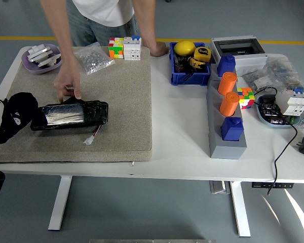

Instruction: Pick the rag up,wipe the panel,place it on the desk

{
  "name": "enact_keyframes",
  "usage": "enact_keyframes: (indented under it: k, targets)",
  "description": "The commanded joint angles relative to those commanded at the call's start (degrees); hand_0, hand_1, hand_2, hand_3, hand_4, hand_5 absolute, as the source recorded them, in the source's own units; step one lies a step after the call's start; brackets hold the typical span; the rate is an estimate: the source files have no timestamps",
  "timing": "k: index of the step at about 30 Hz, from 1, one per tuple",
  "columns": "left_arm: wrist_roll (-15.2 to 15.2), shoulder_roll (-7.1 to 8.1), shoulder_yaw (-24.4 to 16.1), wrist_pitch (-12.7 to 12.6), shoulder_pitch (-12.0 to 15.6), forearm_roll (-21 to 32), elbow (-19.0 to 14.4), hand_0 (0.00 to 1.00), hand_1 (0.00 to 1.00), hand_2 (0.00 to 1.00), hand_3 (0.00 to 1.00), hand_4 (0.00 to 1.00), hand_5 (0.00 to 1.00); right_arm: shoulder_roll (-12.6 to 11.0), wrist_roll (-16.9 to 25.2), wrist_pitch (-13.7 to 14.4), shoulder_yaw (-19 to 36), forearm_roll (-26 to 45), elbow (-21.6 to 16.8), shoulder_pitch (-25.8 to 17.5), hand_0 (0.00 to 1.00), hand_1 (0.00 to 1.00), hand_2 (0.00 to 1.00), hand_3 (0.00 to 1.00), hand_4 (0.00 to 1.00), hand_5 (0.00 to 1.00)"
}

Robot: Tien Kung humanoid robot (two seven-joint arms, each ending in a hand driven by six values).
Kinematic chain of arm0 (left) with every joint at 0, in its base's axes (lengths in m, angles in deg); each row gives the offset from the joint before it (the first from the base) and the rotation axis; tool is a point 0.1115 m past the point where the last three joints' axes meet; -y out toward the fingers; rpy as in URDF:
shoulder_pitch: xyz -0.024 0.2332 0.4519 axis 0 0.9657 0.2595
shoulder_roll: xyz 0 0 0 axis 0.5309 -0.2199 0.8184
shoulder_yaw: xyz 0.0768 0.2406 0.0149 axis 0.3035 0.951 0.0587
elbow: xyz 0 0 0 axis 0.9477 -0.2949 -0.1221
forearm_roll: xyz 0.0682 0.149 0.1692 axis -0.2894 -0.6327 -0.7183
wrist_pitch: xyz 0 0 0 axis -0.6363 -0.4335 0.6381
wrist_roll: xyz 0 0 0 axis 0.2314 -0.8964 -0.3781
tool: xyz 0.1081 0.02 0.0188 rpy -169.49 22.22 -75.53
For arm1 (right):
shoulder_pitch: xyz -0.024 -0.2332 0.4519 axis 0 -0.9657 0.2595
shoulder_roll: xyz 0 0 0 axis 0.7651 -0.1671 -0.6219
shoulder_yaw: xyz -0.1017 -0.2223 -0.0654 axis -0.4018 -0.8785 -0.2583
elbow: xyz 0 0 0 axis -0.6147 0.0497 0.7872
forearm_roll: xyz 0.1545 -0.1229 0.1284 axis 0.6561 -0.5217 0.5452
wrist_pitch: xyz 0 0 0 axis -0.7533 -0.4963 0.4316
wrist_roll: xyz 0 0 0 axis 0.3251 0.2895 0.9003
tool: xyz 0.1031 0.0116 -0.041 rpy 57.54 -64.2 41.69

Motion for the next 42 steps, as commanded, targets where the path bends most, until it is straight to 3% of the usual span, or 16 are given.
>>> enact_keyframes:
  k: [8,9,14,15,20,21,26,27,36,42]
  targets:
    - [-1.2,-0.08,-0.3,-1.2,-1.6,2.8,3.7,0.256,0.271,0.611,0.475,0.002,0.002,0.0,0.1,-0.1,-0.2,-0.1,0.0,0.1,0.768,0.645,0.683,0.607,0.998,0.549]
    - [-1.7,-0.18,-0.2,-1.4,-1.9,3.3,4.3,0.295,0.374,0.613,0.505,0.002,0.002,0.0,0.1,-0.1,-0.2,-0.2,0.0,0.1,0.769,0.644,0.683,0.607,0.998,0.549]
    - [-3.2,-0.88,-0.6,-1.5,-3.4,5.5,7.5,0.295,0.374,0.613,0.505,0.002,0.002,0.1,0.2,-0.1,-0.1,-0.3,0.0,0.3,0.769,0.644,0.683,0.607,0.998,0.549]
    - [-3.4,-1.01,-0.8,-1.1,-3.7,5.8,8.2,0.477,0.609,0.679,0.541,0.319,0.002,0.2,0.3,-0.1,0.0,-0.4,0.0,0.3,0.768,0.645,0.683,0.607,0.998,0.548]
    - [-3.4,-1.40,-1.6,0.8,-4.3,6.2,10.2,0.477,0.609,0.679,0.541,0.319,0.002,0.3,0.4,-0.2,0.1,-0.5,0.0,0.4,0.768,0.645,0.683,0.607,0.998,0.548]
    - [-3.6,-1.47,-1.7,0.8,-4.4,6.3,10.3,0.659,0.792,0.794,0.610,0.661,0.030,0.3,0.4,-0.2,0.2,-0.6,0.0,0.4,0.768,0.642,0.683,0.607,0.998,0.548]
    - [-4.5,-1.63,-2.0,-0.2,-4.5,7.1,10.5,0.659,0.792,0.794,0.610,0.661,0.030,0.4,0.5,-0.2,0.5,-0.8,0.0,0.4,0.768,0.642,0.683,0.607,0.998,0.548]
    - [-4.6,-1.61,-2.0,-0.2,-4.6,7.1,10.8,0.707,0.830,0.820,0.695,0.791,0.082,0.4,0.5,-0.2,0.6,-0.8,0.0,0.4,0.768,0.644,0.683,0.606,0.998,0.548]
    - [-3.6,-1.56,-3.0,-0.7,-4.7,6.0,11.4,0.722,0.843,0.825,0.722,0.831,0.121,0.6,0.7,-0.2,1.4,-1.5,0.0,0.5,0.768,0.643,0.683,0.607,0.998,0.548]
    - [-3.0,-1.26,-4.0,-0.5,-4.1,5.6,9.7,0.734,0.849,0.833,0.738,0.840,0.128,0.7,0.7,-0.2,1.8,-1.8,0.0,0.5,0.768,0.638,0.682,0.607,0.998,0.548]
